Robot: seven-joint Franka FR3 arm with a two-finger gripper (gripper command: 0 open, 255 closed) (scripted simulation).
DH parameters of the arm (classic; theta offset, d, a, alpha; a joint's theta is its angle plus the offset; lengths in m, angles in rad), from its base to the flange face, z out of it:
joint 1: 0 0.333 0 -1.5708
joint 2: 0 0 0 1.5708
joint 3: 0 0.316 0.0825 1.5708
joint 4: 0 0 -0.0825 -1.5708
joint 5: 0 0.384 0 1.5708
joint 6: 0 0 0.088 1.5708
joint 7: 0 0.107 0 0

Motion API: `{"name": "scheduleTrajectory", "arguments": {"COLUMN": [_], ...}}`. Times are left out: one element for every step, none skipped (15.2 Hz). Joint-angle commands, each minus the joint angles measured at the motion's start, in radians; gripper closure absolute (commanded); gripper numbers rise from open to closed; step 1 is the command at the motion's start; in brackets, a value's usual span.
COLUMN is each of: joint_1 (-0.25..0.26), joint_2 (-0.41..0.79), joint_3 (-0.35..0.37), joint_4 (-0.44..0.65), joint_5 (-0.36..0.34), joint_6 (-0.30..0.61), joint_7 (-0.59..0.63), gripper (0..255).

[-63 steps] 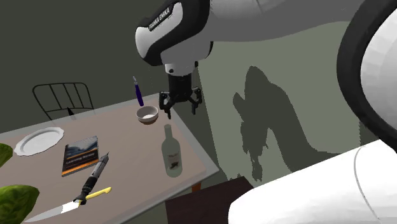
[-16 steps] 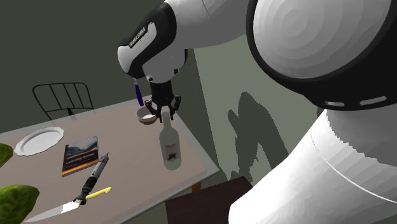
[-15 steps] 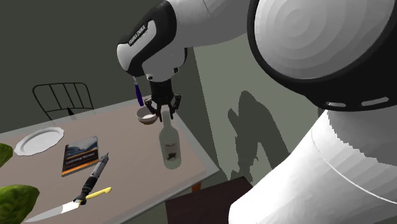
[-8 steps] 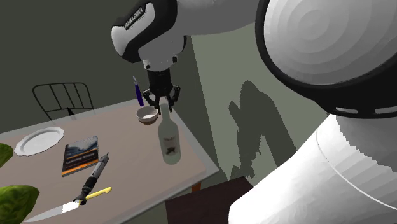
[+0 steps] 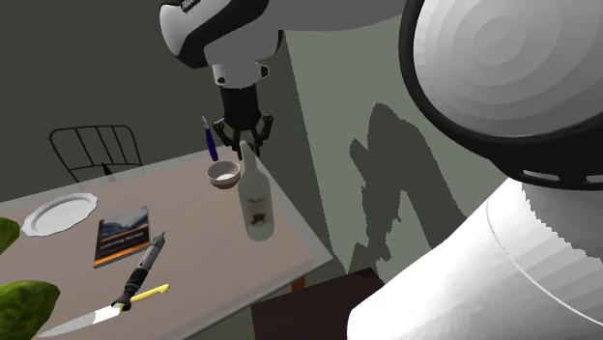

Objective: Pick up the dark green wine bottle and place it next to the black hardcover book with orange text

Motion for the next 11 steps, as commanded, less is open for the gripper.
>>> {"name": "scheduleTrajectory", "arguments": {"joint_1": [0.0, -0.001, -0.001, -0.001, -0.001, -0.002, -0.002, -0.002, -0.002, -0.002, -0.003], "joint_2": [0.001, -0.001, -0.002, -0.003, -0.003, -0.004, -0.004, -0.004, -0.004, -0.003, -0.002], "joint_3": [0.0, -0.001, -0.001, -0.002, -0.002, -0.003, -0.003, -0.003, -0.004, -0.004, -0.004], "joint_4": [0.027, 0.04, 0.052, 0.064, 0.077, 0.09, 0.103, 0.117, 0.131, 0.145, 0.159], "joint_5": [-0.001, -0.001, -0.001, -0.001, -0.001, -0.001, -0.002, -0.002, -0.002, -0.002, -0.003], "joint_6": [-0.027, -0.04, -0.053, -0.067, -0.08, -0.094, -0.107, -0.12, -0.134, -0.147, -0.161], "joint_7": [0.002, 0.002, 0.002, 0.003, 0.003, 0.003, 0.004, 0.004, 0.005, 0.006, 0.006], "gripper": [255, 255, 255, 255, 255, 255, 255, 255, 255, 255, 255]}}
